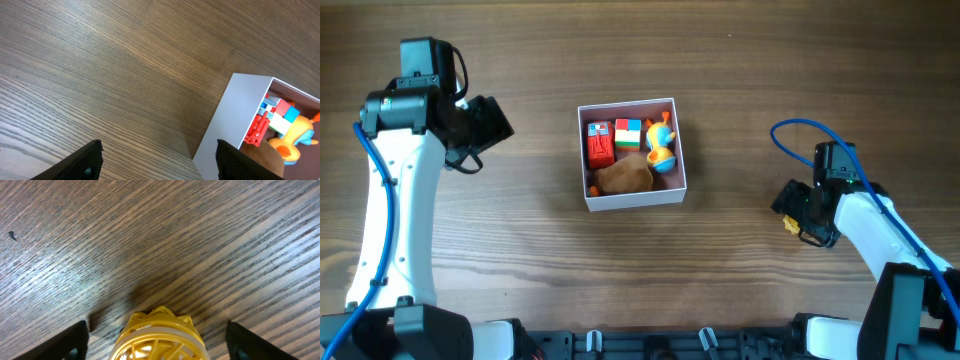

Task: Pack container
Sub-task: 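Grasp the yellow toy wheel with the right gripper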

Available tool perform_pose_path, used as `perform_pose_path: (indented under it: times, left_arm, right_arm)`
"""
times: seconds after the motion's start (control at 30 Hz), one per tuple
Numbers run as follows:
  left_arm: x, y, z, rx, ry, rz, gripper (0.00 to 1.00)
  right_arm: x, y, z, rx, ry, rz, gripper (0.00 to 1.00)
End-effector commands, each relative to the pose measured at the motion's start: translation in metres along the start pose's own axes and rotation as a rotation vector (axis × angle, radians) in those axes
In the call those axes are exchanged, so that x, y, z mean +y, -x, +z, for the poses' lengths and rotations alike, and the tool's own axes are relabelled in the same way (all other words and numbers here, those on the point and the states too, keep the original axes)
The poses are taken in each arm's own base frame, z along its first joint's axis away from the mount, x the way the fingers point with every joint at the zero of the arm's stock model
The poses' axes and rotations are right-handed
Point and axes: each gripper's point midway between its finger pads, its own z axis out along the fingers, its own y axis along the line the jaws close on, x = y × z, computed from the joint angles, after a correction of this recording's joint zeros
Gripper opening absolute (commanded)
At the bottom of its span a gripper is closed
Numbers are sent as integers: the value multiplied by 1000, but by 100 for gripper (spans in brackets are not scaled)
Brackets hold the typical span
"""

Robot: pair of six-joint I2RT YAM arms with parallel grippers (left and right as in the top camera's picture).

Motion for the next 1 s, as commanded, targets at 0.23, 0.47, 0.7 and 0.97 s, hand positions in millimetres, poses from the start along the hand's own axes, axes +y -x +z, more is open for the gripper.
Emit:
perform_pose_path:
  times: [0.23, 0.47, 0.7, 0.97]
  left_arm:
    - [1, -2, 3, 15, -3, -19, 74]
    - [1, -2, 3, 15, -3, -19, 74]
    - [1, -2, 3, 15, -3, -19, 79]
    - [1, -2, 3, 14, -4, -19, 91]
  right_arm:
    - [-2, -11, 6, 33, -2, 6, 62]
    - [-2, -11, 6, 33, -1, 6, 46]
    - [-2, -11, 6, 33, -1, 6, 31]
    - [-2, -10, 6, 32, -1, 7, 6]
